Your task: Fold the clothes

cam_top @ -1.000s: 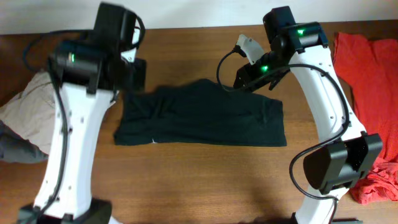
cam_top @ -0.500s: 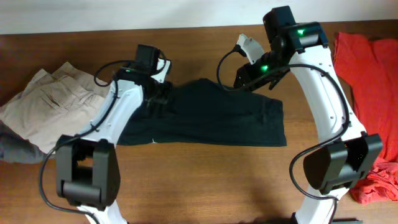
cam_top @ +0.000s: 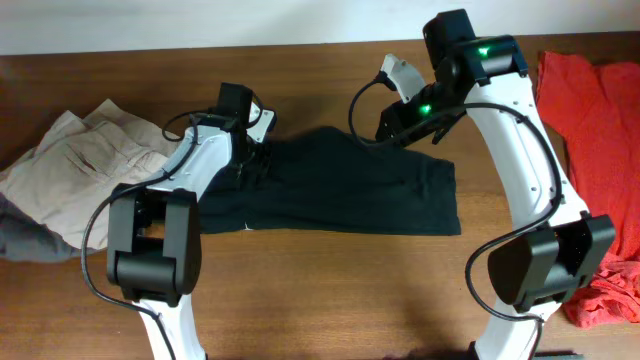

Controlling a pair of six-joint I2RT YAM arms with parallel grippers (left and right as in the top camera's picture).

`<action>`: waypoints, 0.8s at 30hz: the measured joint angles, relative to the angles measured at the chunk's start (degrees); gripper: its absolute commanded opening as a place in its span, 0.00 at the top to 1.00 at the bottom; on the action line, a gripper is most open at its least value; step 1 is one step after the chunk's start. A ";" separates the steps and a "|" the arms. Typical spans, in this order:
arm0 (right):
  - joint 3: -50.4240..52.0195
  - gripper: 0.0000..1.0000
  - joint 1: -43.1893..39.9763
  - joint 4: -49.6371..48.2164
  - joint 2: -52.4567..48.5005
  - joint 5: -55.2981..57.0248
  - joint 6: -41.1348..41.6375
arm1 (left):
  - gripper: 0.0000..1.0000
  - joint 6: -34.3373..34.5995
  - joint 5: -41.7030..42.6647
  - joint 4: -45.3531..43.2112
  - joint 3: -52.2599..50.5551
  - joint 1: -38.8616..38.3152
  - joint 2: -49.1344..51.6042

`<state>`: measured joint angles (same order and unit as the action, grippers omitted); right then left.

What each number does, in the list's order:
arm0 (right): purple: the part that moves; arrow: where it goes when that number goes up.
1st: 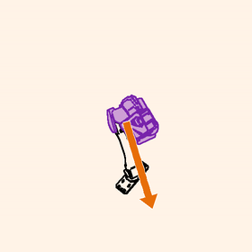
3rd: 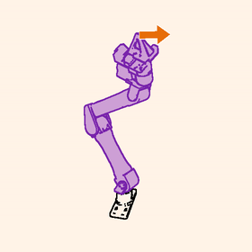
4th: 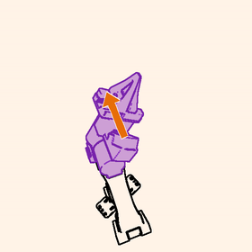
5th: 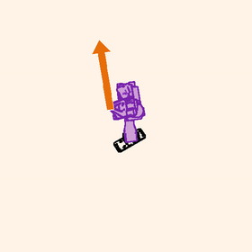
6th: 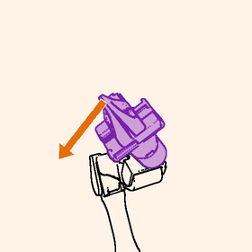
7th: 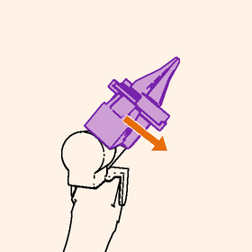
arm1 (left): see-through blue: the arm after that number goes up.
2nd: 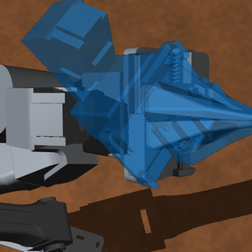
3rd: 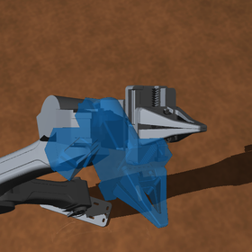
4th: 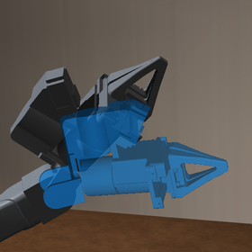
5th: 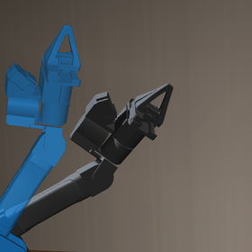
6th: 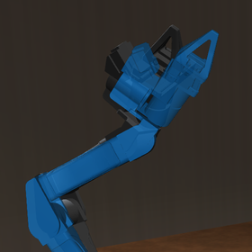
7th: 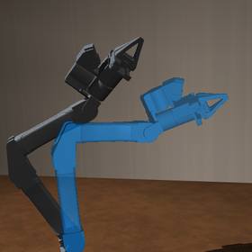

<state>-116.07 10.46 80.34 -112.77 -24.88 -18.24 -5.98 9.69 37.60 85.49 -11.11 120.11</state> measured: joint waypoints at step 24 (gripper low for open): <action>0.00 0.58 0.00 0.02 0.00 0.02 0.22 | 0.94 -0.52 -3.63 21.64 10.75 0.00 -0.11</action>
<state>-116.07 10.46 80.36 -112.77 -24.86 -18.02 -6.50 6.07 59.24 96.25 -11.11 120.01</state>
